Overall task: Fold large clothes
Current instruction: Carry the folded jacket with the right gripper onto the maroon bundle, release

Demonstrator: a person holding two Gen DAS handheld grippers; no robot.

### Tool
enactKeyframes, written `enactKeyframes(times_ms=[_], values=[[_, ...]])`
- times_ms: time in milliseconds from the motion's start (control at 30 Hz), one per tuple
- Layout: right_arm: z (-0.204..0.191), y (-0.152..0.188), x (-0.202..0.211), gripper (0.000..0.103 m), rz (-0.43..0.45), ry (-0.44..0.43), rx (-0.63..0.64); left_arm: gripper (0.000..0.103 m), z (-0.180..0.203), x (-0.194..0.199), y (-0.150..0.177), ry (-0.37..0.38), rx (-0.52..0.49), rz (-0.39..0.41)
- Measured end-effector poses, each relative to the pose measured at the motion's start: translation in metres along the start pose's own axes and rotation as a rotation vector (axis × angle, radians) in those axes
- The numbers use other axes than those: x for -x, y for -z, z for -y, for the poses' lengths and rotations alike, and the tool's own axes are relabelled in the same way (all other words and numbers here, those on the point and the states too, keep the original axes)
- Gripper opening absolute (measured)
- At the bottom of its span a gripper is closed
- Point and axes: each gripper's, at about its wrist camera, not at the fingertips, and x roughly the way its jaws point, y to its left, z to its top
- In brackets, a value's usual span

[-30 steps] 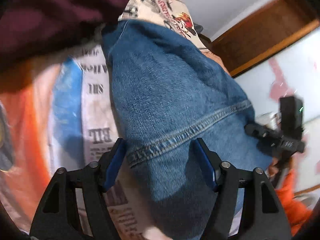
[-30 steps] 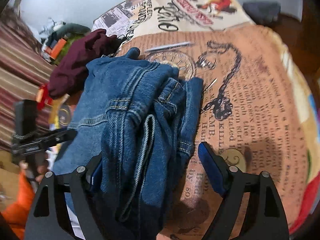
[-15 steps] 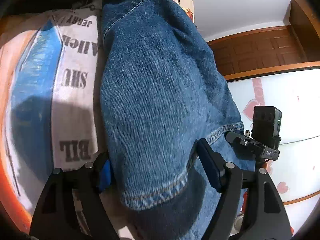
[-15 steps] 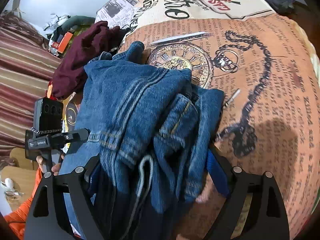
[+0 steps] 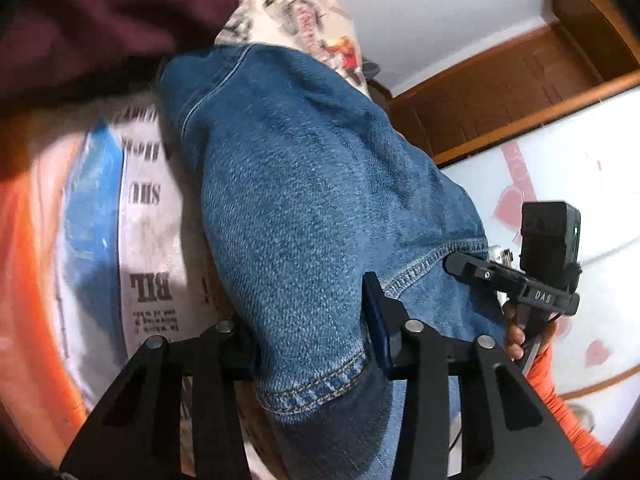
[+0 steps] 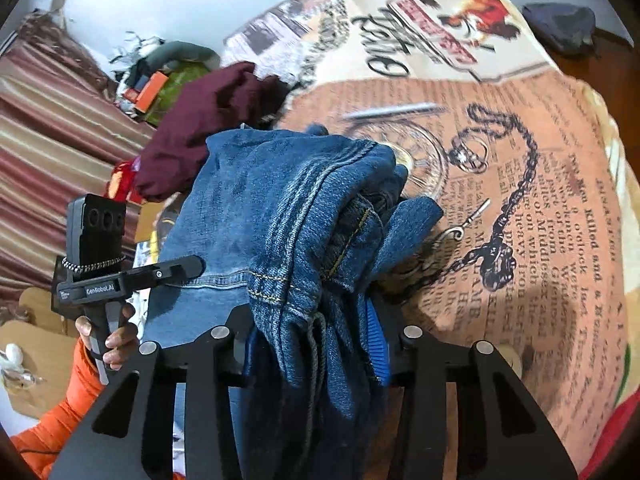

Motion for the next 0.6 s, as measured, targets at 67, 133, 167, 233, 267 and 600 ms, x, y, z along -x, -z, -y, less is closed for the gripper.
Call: enactKeyframes(times_ms=[67,133,167,233,267,600], values=[[-0.012,0.001,0.012,0.038,0.028,-0.003,0.017,0.038,0.016,0.013,0.004,-0.002,-0.034,0.028],[-0.026,0.000,0.025,0.038,0.062,-0.008,0.037,0.037,0.035,0.039,0.004,-0.005,-0.084,0.073],[-0.033,-0.003,0.026,0.038,0.074,-0.009,0.047,0.037,0.042,0.050,0.005,-0.007,-0.103,0.096],[-0.051,-0.008,0.034,0.037,0.109,-0.013,0.085,0.037,0.058,0.081,0.005,-0.022,-0.151,0.158],[-0.063,-0.012,0.039,0.037,0.131,-0.017,0.109,0.037,0.062,0.094,0.003,-0.032,-0.167,0.181],[-0.168,-0.088,0.044,0.037,0.305,-0.106,0.292,0.037,0.075,0.231,-0.054,-0.129,-0.265,0.430]])
